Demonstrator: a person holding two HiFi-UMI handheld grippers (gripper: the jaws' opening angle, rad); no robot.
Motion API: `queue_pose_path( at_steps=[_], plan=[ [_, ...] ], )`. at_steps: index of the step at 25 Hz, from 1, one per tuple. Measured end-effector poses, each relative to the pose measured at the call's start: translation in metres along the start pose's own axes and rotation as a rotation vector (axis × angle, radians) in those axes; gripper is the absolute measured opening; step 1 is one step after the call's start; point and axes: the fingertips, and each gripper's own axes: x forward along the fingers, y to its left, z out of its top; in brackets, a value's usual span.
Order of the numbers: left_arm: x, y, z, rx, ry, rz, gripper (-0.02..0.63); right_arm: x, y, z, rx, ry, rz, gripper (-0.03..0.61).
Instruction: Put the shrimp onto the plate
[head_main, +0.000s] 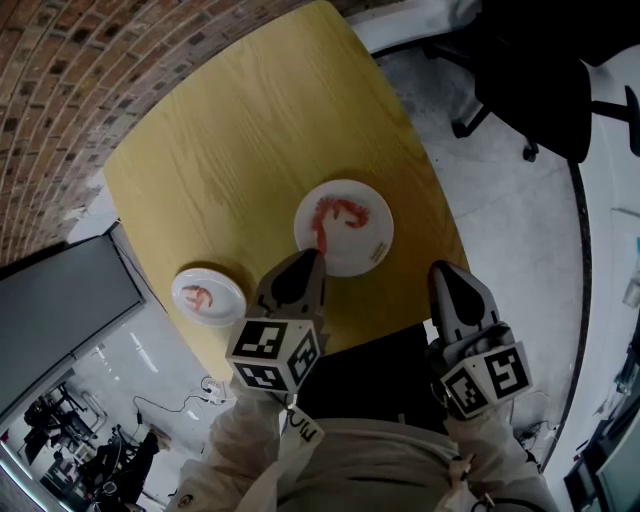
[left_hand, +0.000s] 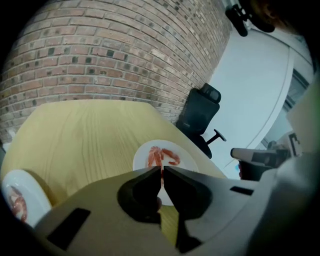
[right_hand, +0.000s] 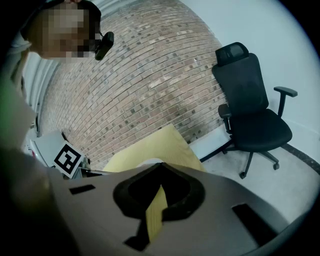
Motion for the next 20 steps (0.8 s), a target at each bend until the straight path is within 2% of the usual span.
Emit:
queue_pose_path(
  at_steps=[8,15,20],
  plan=[
    [0.004,0.001,-0.003,-0.164,-0.016,-0.091,0.028,0.007,0.005,-0.002,0.002,0.006,0.01,0.023],
    [0.008,0.002,-0.007,-0.224,-0.013,-0.125,0.028,0.013,0.01,-0.003,-0.002,0.018,0.018,0.023],
    [0.009,0.006,-0.009,-0.208,0.011,-0.104,0.028,0.017,0.012,-0.001,-0.007,0.017,0.023,0.023]
  ],
)
